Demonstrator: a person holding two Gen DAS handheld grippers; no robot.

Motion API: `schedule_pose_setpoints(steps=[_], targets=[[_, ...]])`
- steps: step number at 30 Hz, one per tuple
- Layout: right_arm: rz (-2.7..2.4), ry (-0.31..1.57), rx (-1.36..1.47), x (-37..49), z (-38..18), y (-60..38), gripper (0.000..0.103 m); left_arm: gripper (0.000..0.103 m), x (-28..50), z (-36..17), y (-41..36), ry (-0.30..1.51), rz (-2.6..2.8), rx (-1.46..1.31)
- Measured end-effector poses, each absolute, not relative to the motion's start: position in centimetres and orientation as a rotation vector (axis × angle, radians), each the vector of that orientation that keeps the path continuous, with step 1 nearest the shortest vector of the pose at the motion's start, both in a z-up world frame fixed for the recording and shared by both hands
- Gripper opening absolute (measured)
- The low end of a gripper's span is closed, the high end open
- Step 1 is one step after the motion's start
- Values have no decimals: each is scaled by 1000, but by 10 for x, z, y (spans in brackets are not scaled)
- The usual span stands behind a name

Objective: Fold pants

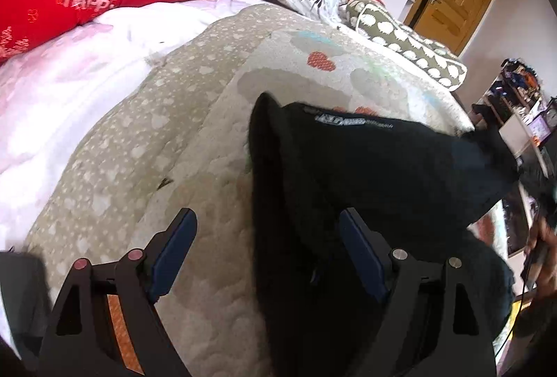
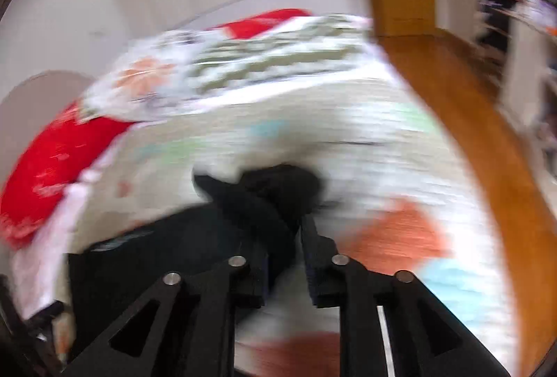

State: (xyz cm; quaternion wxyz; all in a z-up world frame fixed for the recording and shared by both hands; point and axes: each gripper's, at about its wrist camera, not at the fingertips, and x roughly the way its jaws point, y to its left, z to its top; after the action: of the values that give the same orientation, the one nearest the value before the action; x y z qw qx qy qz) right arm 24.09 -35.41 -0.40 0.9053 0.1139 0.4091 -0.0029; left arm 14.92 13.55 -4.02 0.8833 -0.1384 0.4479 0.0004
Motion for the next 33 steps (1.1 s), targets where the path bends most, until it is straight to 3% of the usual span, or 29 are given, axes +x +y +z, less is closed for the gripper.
schedule_pose_setpoints(steps=[1, 6, 8, 10, 18, 22, 24, 25, 26, 28, 30, 33], targets=[[-44, 840, 237, 234, -3, -370, 44, 85, 153, -40, 135, 932, -7, -290], [78, 823, 180, 239, 9, -364, 48, 85, 186, -49, 138, 985, -12, -300], [197, 834, 95, 256, 9, -333, 64, 85, 197, -53, 141, 997, -12, -307], [290, 851, 12, 276, 4, -297, 69, 85, 211, -56, 142, 1013, -14, -304], [352, 945, -510, 342, -52, -205, 69, 85, 250, -64, 132, 1048, -85, -243], [402, 1004, -532, 359, -72, -205, 69, 86, 270, -73, 127, 1082, -95, -218], [435, 1022, -495, 361, -75, -207, 63, 86, 273, -73, 120, 1068, -100, -175], [456, 1029, -464, 362, -74, -208, 50, 85, 273, -73, 116, 1063, -104, -149], [476, 1032, -424, 361, -73, -209, 30, 82, 273, -73, 113, 1056, -104, -129], [481, 1014, -397, 351, -69, -207, 6, 28, 271, -70, 109, 1042, -115, -107], [463, 978, -411, 337, -59, -208, 5, 14, 267, -64, 106, 1044, -144, -123], [439, 855, -375, 302, -21, -221, 5, 10, 251, -42, 105, 986, -163, -123]])
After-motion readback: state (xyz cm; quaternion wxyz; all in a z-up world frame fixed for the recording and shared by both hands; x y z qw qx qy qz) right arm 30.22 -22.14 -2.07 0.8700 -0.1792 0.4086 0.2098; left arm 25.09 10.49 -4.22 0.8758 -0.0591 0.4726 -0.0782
